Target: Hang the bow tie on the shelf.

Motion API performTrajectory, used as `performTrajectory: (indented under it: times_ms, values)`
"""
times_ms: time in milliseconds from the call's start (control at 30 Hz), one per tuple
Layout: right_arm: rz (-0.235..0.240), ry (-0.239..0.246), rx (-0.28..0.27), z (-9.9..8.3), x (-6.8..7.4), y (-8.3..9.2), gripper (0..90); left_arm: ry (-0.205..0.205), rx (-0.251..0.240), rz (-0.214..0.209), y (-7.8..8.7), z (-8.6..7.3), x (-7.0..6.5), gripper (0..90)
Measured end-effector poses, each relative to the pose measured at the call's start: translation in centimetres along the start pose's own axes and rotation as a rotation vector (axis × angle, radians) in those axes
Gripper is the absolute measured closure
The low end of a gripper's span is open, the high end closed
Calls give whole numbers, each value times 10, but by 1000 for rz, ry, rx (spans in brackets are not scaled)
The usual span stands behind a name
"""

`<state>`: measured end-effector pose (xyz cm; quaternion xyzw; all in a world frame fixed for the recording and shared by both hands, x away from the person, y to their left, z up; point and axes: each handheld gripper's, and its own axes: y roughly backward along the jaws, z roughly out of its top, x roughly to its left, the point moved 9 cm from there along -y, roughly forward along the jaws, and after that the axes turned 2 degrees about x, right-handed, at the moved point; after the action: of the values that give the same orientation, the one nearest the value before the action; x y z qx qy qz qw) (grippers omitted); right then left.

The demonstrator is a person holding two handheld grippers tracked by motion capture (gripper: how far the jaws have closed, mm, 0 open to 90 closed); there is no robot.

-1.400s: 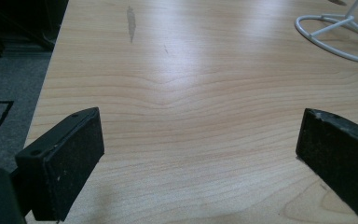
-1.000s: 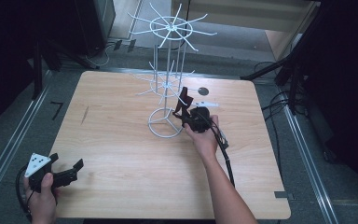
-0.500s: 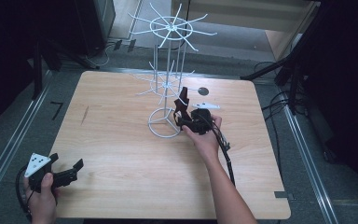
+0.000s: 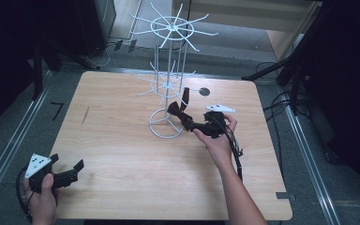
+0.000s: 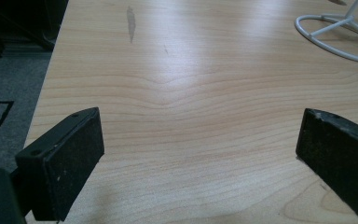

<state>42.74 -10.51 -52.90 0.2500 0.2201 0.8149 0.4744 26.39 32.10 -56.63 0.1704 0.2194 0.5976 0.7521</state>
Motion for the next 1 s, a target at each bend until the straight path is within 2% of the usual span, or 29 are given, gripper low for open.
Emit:
performTrajectory:
  times_ms: [500, 1000]
  values:
    - [-28, -22, -1, -23, -32, 33, 151, -1, 0, 2, 0, 0, 0, 15]
    - [-75, -80, -1, -56, -68, 56, 141, 0, -4, 3, 0, 0, 0, 15]
